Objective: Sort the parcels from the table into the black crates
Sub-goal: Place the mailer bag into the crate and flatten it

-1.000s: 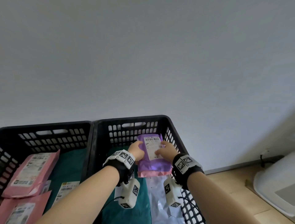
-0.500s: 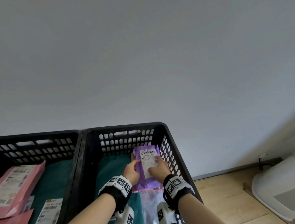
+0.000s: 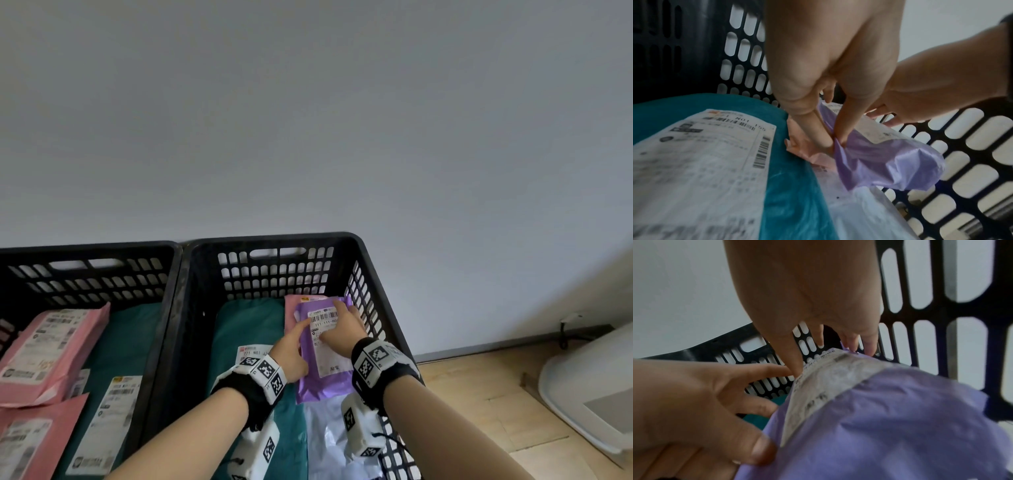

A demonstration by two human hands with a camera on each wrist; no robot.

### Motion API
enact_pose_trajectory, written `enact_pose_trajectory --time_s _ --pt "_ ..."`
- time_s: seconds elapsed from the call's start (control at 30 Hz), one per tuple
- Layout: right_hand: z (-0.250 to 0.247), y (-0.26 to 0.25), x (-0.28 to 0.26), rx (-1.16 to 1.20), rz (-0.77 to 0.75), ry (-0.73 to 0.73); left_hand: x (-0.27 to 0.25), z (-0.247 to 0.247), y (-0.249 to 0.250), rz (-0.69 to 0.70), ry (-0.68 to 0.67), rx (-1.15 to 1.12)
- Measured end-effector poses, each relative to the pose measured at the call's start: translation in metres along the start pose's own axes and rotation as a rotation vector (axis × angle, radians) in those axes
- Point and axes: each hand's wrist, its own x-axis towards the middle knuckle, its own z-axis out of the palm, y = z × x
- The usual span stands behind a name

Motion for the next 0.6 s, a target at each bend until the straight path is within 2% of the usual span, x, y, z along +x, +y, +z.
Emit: enact_pose_trajectory --time_s 0.2,0.37,0.43,0.53,0.6 --pt "0.006 0.002 -0.008 -0.100 0.023 -0.082 -0.023 0.007 0.007 -0.028 -0.146 0.156" --pt "0.000 0.004 -0.015 -0.098 0.066 -0.153 -0.032 0.006 0.011 -0.055 -0.223 0.175" --pt "-0.004 0.005 -0.019 -0.080 0.063 -0.149 -0.030 0.006 0.011 -0.061 -0.194 0.171" --pt "-0.009 0.006 -0.027 -0.049 0.052 -0.148 -0.020 0.005 0.008 -0.054 -0.038 0.091" --pt "-0.011 0.004 -0.032 -0.059 0.042 -0.149 -0.015 0.001 0.009 -0.046 0.007 0.076"
